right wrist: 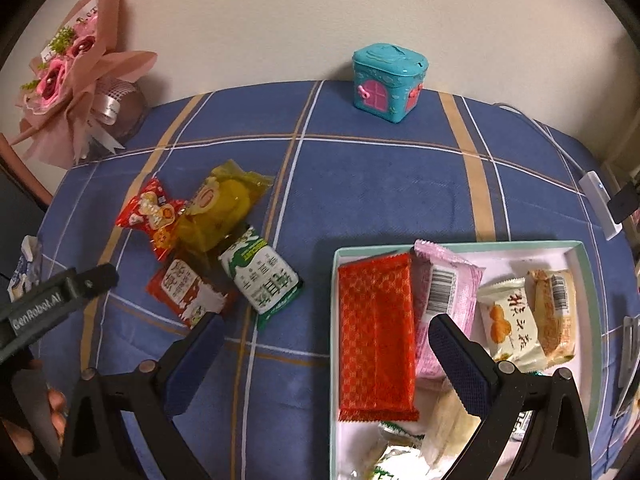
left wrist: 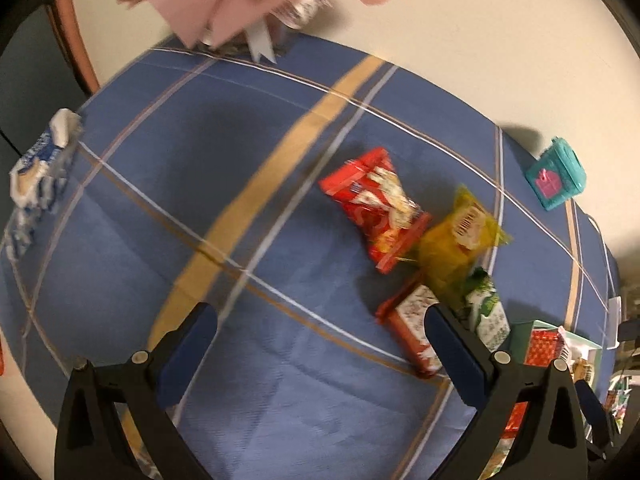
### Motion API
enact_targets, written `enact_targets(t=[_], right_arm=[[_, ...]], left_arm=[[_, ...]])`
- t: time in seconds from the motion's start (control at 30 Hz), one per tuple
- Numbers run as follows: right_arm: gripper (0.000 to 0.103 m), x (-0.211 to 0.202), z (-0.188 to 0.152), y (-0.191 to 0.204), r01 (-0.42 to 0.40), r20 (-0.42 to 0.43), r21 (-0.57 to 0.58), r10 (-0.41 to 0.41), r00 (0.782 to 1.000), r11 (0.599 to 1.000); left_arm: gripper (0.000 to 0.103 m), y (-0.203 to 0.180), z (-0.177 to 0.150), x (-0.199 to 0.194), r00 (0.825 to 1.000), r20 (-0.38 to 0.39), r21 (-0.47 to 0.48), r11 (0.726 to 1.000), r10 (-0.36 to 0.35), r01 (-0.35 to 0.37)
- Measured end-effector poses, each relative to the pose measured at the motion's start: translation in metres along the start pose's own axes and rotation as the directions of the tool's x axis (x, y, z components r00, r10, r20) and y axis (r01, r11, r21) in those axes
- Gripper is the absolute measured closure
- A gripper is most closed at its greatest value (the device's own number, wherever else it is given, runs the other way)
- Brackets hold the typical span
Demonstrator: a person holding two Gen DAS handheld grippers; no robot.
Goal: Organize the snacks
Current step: 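Move the left tool to the red milk biscuit pack while the right tool reaches the green biscuit pack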
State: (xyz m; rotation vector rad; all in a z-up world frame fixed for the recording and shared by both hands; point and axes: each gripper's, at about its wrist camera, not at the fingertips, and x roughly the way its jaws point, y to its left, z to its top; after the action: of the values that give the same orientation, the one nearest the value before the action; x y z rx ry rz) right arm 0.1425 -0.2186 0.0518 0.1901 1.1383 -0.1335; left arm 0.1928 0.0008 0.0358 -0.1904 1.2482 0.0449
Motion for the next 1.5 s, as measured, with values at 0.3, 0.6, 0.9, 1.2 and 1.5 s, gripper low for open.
enact_targets(t=[0.3, 0.6, 0.9, 1.2, 1.5], right_arm=[[0.0, 0.013, 0.016, -0.008, -0.021, 0.01, 0.039, 0.02, 1.0, 0.999], [0.0, 0.034, 0.022, -0.012, 0.039, -0.029, 0.018, -0.038, 0.999, 0.999], [0.0, 0.044, 0.026, -0.027, 0.068, -0.043, 0.037, -0.066, 0.997, 0.997], [0.0, 0.043, 0.026, -0.018, 0.043, -0.04, 0.027, -0.041, 0.998, 0.999], [0.0, 0.04, 0.028, 0.005, -0.01, -0.018, -0.018, 0.009, 1.0, 1.0]], left_arm=[[0.0, -0.031, -0.003, 0.025, 0.999, -0.033, 0.04, 0.999, 0.003, -0.002], [0.0, -0.051, -0.004, 0.047, 0.998, -0.047, 0.087, 0.996, 0.033, -0.028], [0.0, -0.068, -0.007, 0.063, 0.997, -0.065, 0.134, 0.99, 0.048, -0.039], [0.0, -0.052, -0.012, 0.068, 0.994, -0.105, 0.124, 0.992, 0.04, -0.027], [0.0, -0.018, -0.014, 0.062, 0.99, -0.122, 0.109, 0.992, 0.071, -0.057]])
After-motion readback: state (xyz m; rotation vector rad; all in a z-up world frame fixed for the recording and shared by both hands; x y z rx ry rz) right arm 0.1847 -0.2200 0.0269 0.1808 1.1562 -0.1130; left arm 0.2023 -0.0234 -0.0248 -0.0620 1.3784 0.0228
